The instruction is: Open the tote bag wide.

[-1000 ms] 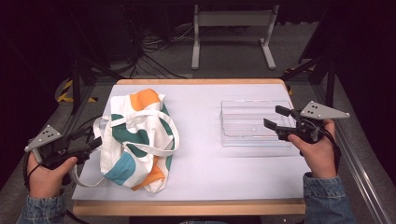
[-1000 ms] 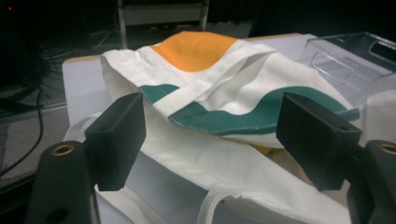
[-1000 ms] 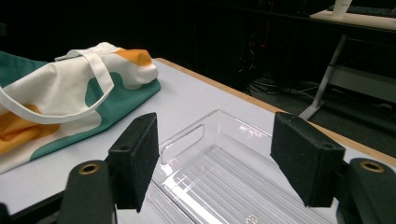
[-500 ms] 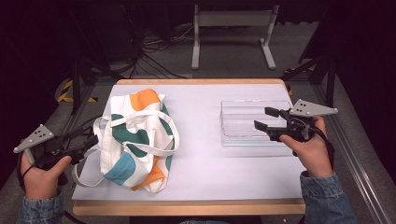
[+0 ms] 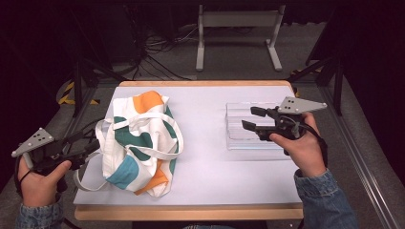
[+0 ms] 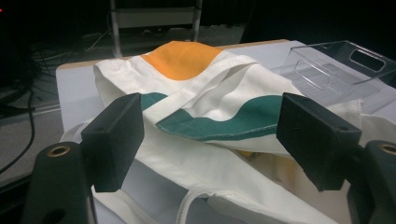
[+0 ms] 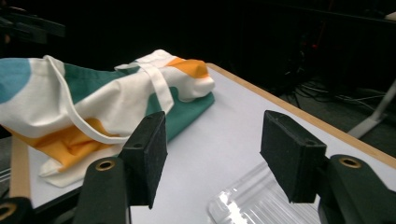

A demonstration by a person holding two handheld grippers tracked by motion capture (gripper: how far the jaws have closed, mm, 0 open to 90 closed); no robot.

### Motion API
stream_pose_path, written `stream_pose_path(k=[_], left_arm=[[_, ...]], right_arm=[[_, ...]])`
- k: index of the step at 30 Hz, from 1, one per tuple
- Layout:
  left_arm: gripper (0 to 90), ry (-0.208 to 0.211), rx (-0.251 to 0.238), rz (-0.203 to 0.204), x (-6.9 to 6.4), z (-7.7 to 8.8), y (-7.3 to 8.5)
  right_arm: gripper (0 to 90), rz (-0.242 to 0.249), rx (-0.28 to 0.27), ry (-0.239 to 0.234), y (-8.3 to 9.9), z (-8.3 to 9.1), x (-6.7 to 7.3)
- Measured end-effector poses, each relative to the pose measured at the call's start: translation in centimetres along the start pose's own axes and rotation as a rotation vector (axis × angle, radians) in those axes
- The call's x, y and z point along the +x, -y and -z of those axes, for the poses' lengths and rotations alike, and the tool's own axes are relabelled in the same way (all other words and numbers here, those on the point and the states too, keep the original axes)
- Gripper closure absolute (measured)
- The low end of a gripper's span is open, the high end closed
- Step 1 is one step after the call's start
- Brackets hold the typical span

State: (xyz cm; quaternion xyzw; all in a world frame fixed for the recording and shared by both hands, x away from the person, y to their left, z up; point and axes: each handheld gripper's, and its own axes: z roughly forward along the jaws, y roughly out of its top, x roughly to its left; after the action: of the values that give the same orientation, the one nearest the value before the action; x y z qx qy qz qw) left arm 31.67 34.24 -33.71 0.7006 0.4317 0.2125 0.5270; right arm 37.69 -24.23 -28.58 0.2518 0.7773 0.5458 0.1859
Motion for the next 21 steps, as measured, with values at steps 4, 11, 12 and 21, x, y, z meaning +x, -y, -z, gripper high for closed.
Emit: stream_pose_path(k=[4, 11, 12, 21], left_arm=[[23.5, 0.006, 0.003, -0.005, -0.3, 0.2, 0.0], [23.2, 0.009, 0.006, -0.013, -0.5, 0.7, 0.1], [23.1, 0.011, 0.009, -0.016, -0.5, 0.8, 0.2], [17.9, 0.014, 0.058, -0.043, -0.5, 1.2, 0.6]], right_arm=[[43.4, 0.008, 0.001, -0.066, -0.9, -1.6, 1.1], [42.2, 0.049, 0.032, -0.143, -1.9, -4.7, 2.6], [41.9, 0.050, 0.037, -0.151, -2.0, -5.2, 2.8], [41.0, 0.058, 0.047, -0.215, -2.7, -8.6, 4.0]])
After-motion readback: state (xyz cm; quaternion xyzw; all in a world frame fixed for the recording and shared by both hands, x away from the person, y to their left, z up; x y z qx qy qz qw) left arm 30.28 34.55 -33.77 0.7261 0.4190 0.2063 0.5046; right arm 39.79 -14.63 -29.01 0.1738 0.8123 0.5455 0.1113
